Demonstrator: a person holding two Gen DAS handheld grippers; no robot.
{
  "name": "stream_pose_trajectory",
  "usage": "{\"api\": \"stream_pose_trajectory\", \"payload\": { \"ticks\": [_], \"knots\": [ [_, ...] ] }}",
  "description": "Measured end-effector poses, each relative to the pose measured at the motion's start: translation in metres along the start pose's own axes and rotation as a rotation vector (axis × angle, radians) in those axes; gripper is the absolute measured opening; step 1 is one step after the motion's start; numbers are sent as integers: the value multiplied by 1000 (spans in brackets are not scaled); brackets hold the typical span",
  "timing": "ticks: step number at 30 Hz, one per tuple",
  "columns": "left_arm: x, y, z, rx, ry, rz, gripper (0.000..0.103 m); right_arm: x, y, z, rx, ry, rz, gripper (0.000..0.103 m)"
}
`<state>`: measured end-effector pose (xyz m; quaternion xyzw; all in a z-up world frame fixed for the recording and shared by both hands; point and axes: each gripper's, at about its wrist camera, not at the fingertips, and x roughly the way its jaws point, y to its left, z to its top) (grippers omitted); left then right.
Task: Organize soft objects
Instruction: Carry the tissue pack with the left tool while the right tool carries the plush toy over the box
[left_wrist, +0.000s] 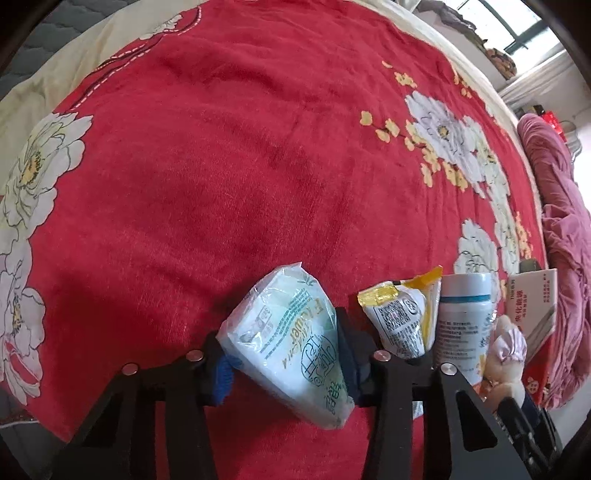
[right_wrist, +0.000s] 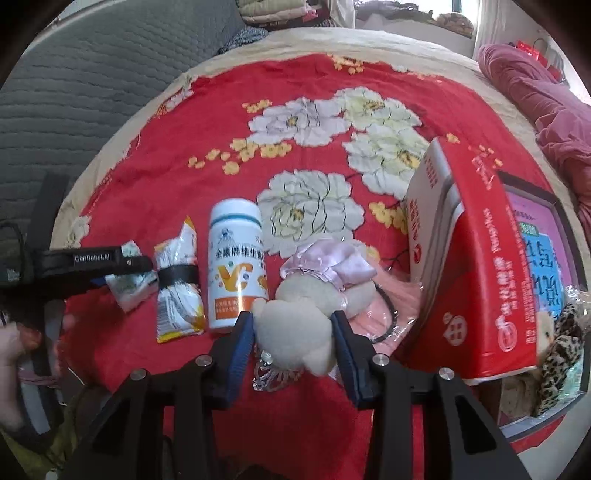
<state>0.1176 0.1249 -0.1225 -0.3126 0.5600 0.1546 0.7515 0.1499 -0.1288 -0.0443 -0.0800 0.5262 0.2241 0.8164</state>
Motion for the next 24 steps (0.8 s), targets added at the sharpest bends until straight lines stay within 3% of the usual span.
{"api": "stream_pose_trajectory", "payload": {
  "ticks": [6,16,24],
  "knots": [
    [-21,-4,-7,19,-17,-69,36,-18,-1,8,7,-42,14,43],
    [-71,-27,-9,81,-102,-113,35,-55,-10,14,29,-111,29,43],
    [-104,-73,-21,173,-150,-158,35,-93,-26,15,58,-189,30,43]
  ]
}}
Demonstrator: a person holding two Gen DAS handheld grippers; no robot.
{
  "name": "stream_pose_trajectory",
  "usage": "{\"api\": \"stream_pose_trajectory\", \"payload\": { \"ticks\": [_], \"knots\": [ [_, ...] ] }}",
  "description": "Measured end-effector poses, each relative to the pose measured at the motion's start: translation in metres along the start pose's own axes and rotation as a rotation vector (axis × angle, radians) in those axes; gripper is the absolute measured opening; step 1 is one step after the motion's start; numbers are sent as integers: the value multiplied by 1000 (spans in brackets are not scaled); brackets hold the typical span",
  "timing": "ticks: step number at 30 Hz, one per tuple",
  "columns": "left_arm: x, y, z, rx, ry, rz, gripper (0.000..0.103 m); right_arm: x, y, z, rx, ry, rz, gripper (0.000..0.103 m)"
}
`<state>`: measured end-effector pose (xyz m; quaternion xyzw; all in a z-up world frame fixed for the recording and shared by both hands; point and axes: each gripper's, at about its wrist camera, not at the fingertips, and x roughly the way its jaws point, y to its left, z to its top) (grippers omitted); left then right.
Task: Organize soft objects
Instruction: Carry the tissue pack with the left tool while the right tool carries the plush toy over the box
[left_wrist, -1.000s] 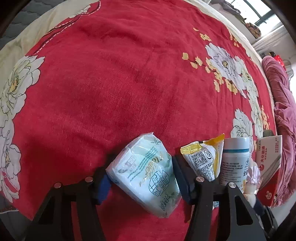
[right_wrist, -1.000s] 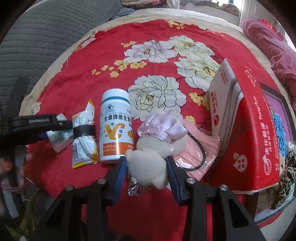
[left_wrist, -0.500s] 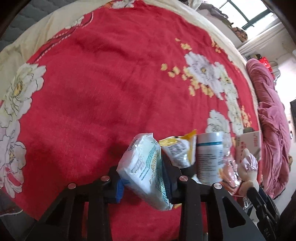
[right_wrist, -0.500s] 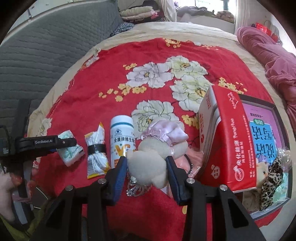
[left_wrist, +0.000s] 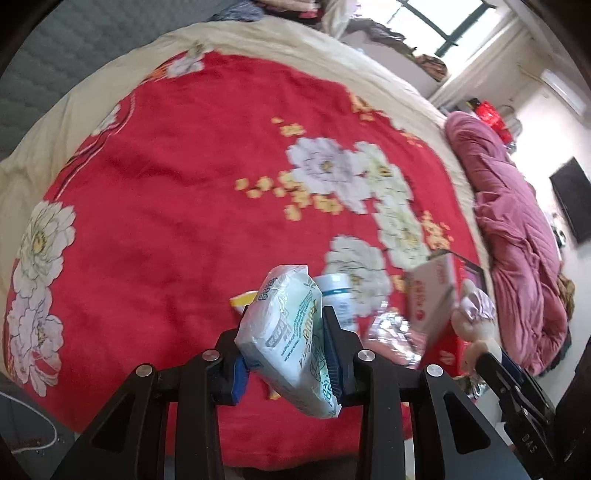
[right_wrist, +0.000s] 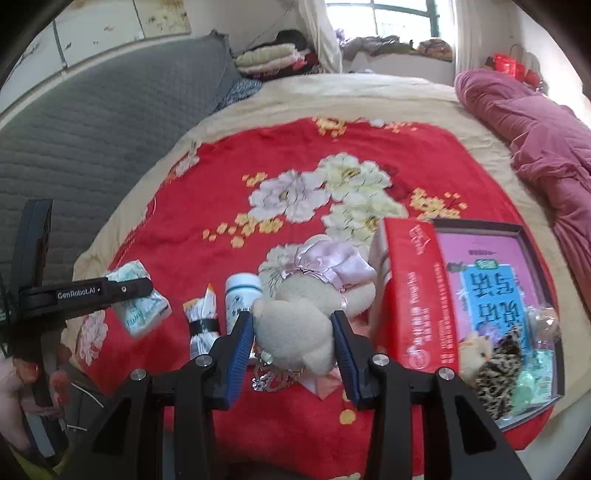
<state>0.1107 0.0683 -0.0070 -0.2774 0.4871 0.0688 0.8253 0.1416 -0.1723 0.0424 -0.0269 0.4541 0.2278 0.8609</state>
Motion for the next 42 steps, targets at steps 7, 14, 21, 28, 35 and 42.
{"api": "stream_pose_trajectory", "payload": {
  "ticks": [7,14,21,28,35,42],
  "knots": [
    [-17,-57,-3,98,-17,-49,35,-38,-27,5,43,-75,-13,43],
    [-20,-118,-14,206,-10,-90,35,-76,-71,5,104,-142,-62,43],
    [-14,-184,-30,324,17,-133,29,-107,-122,-2,180,-190,-117,43],
    [9,-243,-45,438,46,-156,12,-120,-165,-11,249,-219,-155,43],
    [65,-253,-46,434,129,-147,10,-105,-193,-27,311,-176,-150,43],
    [56,-206,-40,392,119,-117,13,-93,-201,-32,326,-153,-138,43]
  ]
}}
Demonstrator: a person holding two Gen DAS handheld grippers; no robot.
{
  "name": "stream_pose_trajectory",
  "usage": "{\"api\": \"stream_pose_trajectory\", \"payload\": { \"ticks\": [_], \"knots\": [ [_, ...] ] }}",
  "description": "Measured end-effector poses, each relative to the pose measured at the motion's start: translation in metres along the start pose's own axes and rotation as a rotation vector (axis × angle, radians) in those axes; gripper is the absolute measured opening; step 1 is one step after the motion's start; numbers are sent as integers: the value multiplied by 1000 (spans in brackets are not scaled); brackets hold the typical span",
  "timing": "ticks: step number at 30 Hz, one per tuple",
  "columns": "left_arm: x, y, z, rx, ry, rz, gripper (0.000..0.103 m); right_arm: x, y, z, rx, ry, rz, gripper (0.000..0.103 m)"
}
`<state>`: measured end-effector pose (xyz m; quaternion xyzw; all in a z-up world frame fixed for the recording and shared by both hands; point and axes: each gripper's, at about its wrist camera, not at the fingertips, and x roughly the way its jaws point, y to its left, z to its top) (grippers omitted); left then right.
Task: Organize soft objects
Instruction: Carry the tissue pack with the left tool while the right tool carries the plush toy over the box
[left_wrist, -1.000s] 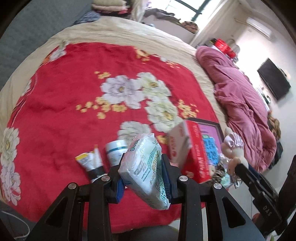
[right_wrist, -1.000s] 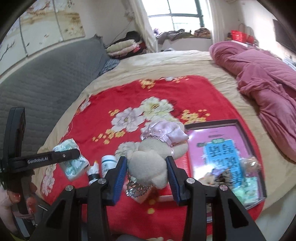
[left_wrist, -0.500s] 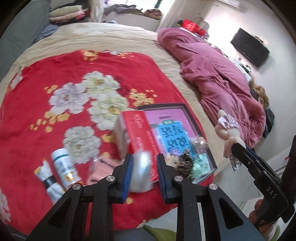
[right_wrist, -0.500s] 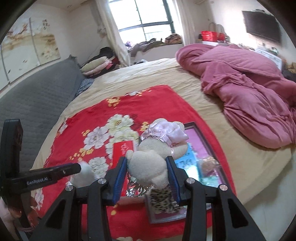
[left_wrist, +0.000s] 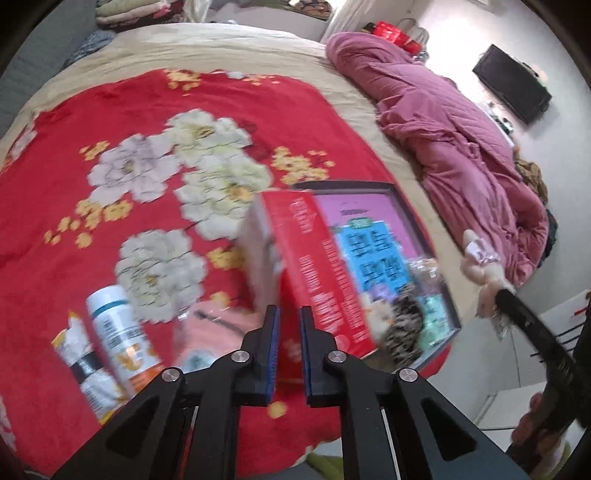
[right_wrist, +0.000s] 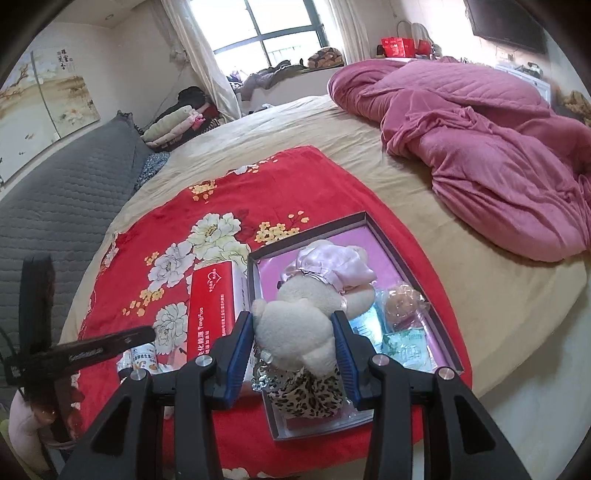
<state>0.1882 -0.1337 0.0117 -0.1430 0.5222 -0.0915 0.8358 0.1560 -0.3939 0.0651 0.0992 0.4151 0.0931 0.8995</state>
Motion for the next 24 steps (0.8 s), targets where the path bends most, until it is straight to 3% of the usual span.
{"api": "stream_pose_trajectory", "payload": {
  "ticks": [2,4,5,6,10,15,24],
  "knots": [
    [-2,15,-7,-6,9,-2,18,3,1,-2,3,3,4,43],
    [-4,26,-14,-4,12,3,37,5,3,-3,3,11,7,43],
    [-4,29,-18,3,14,9,57,6,4,-4,1,12,7,43],
    [-3,32,-22,16,14,22,68,6,5,-5,0,11,8,43],
    [3,33,-42,104,32,44,69,5,5,-6,2,15,9,43],
    [23,25,-64,237,63,131,70,0,-1,-3,13,7,0,43],
    [63,36,-75,251,140,198,70,-8,-16,-1,31,-1,-23,43]
  ]
}}
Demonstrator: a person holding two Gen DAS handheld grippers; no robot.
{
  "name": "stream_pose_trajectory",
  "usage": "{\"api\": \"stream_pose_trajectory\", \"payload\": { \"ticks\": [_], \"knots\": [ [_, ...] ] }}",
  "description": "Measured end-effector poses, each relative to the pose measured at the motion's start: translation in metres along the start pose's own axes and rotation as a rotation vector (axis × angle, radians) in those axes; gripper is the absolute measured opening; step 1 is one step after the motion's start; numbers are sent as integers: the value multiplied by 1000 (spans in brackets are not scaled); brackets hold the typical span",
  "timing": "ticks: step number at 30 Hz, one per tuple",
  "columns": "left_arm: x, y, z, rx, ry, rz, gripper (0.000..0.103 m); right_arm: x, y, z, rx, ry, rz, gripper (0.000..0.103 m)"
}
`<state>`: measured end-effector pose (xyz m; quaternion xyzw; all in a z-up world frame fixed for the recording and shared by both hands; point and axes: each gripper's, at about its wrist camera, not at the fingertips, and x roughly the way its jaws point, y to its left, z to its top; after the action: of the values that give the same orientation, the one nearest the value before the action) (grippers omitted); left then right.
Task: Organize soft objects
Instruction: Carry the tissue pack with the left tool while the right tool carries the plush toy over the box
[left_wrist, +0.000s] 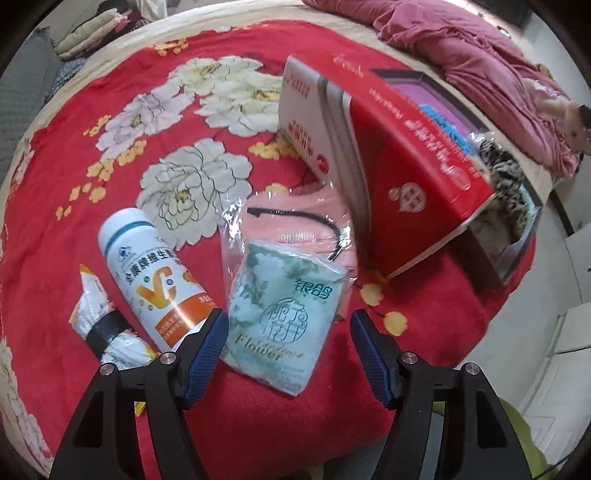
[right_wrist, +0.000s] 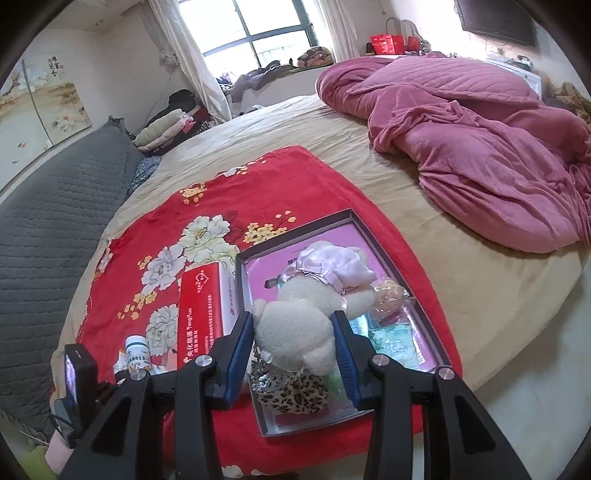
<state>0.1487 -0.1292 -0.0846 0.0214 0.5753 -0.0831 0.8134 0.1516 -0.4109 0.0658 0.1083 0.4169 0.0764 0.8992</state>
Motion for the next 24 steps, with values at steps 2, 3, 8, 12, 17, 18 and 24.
{"api": "stream_pose_trajectory", "payload": {
  "ticks": [2,3,8,12,17,18,24],
  "knots": [
    [4,3,0,-18,1,-14,70,1,-3,0,7,4,-5,43],
    [4,5,1,-28,-2,-23,68,1,-4,0,9,6,-7,43],
    [5,15,3,-83,-2,-62,51,1,-11,1,21,5,-15,43],
    [-7,16,5,-92,-24,-53,45,0,-13,4,28,-2,-9,43],
    [-47,3,18,-73,-96,-92,45,-4,-15,6,31,-13,-5,43],
    [-54,1,23,-73,-110,-105,45,-5,-16,7,29,-13,-7,43],
    [-90,-37,58,-7,-185,-177,45,-7,-26,9,44,-14,-7,43]
  ]
}}
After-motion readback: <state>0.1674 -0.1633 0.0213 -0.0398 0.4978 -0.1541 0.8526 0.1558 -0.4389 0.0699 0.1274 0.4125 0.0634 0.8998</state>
